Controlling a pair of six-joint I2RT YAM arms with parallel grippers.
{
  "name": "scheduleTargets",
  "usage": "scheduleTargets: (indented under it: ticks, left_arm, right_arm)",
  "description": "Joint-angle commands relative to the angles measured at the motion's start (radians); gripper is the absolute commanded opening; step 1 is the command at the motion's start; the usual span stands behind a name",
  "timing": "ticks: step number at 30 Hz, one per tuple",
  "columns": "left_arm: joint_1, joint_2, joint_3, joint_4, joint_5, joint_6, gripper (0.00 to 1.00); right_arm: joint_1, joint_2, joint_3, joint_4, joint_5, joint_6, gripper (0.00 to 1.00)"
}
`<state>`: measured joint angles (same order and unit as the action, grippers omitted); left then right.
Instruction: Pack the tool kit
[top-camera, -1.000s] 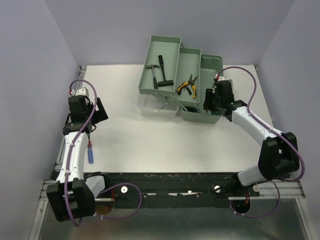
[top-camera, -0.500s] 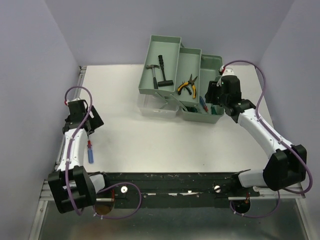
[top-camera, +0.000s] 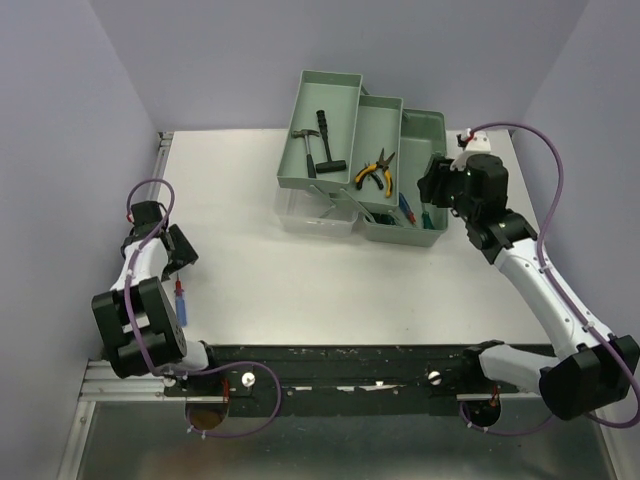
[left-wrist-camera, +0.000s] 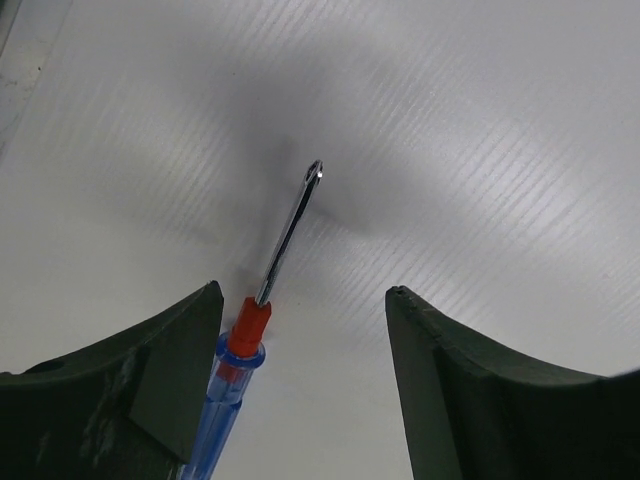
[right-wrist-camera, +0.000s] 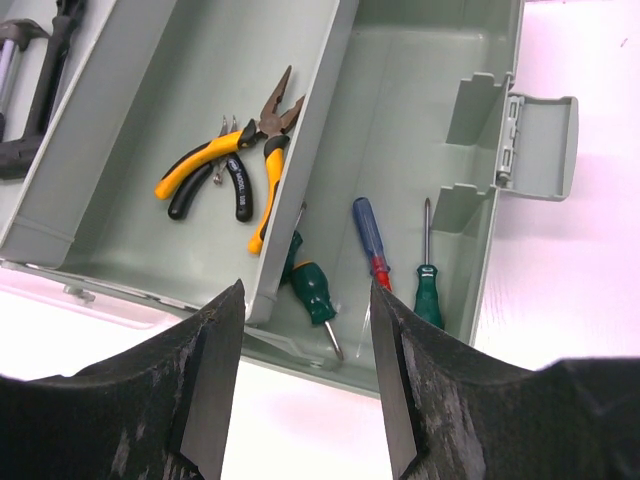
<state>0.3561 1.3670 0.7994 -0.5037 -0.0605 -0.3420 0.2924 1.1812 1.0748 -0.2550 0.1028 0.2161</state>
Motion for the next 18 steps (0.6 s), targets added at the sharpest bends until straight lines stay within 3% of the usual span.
scheduleTargets:
  ticks: [1, 6, 13, 16, 18]
  left_arm:
    - [0.015, 0.078, 0.055, -0.006, 0.016, 0.023, 0.75]
    - [0.021, 0.113, 0.061, -0.006, 0.025, 0.037, 0.67]
    - [0.017, 0.201, 0.080, -0.019, 0.108, 0.047, 0.31]
    - [0.011, 0.216, 0.089, -0.030, 0.122, 0.052, 0.05]
    - [-0.005, 0.195, 0.089, -0.030, 0.123, 0.055, 0.00]
  right_arm:
    - [-0.007, -0.054, -0.044, 0.017, -0.014, -0.006, 0.61]
    - [-0.007, -0.094, -0.067, 0.023, -0.011, -0.004, 0.61]
    - [-0.007, -0.149, -0.079, 0.008, 0.001, -0.001, 0.61]
    - [-0.009, -0.202, -0.116, 0.014, 0.031, 0.006, 0.61]
    - [-0.007, -0.233, -0.145, 0.014, 0.049, 0.000, 0.62]
